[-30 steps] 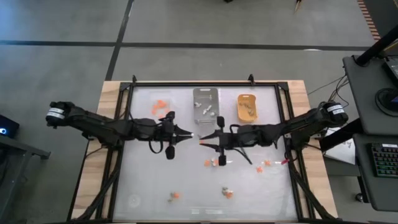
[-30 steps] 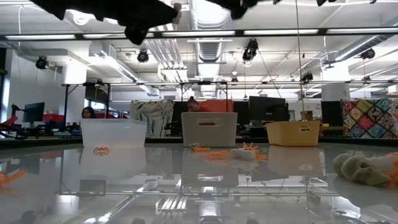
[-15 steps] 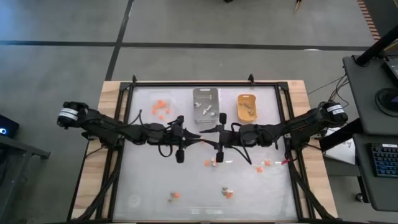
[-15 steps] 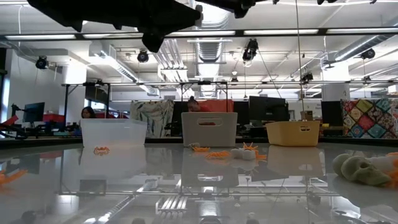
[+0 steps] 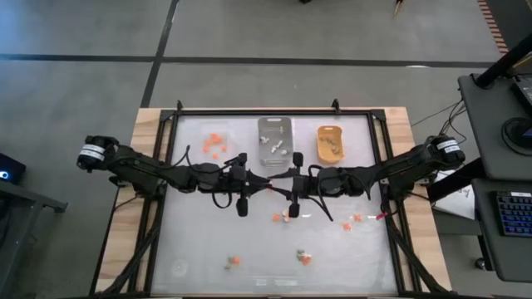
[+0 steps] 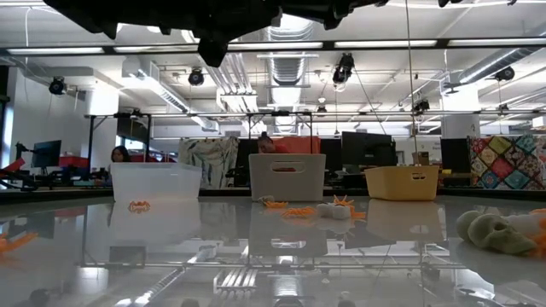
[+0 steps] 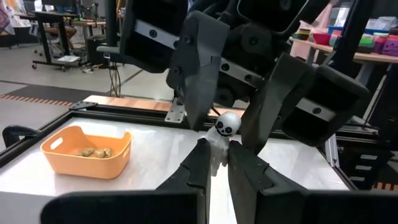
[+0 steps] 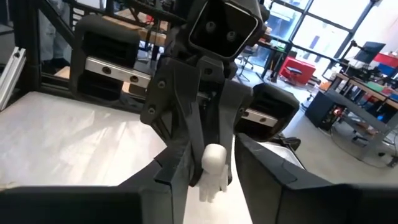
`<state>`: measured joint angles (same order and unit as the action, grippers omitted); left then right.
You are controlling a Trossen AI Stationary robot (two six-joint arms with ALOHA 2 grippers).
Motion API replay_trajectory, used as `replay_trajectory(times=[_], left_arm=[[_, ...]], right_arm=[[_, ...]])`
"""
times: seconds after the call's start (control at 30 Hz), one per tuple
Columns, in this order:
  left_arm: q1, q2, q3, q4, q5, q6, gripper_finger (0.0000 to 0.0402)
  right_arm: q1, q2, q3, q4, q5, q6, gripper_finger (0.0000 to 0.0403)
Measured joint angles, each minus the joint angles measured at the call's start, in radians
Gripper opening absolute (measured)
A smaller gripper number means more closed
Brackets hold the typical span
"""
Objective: Sort Halloween decoration
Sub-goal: Put the white skeleton toy into the gray bin
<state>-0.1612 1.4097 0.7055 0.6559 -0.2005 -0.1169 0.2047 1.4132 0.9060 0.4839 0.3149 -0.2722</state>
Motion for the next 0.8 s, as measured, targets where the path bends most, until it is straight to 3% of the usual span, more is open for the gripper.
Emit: replay_trajectory(times=[0.3,0.47,0.63,0.8], left_arm=[[0.0,0.0,-0.001,-0.001,-0.003,-0.001,0.0013],[0.0,0.0,-0.001,-0.001,-0.003,-0.017,0.0021],[0.001,-0.004,-0.001,-0.027,-0.009,-0.028,0.0071],[0.0,-0.015,-0.001,-0.164,0.002,-0.052,0.0135]], right_arm=[[0.0,0.0,0.0,-0.001,0.0,-0.008,0.0027],[-0.002,0.0,0.0,-0.001,0.0,0.005,0.0019],[-0.017,0.0,0.0,-0.004,-0.009,0.046,0.0018],[-0.07,0.0,0.0,-0.02,0.008,0.099,0.0017]])
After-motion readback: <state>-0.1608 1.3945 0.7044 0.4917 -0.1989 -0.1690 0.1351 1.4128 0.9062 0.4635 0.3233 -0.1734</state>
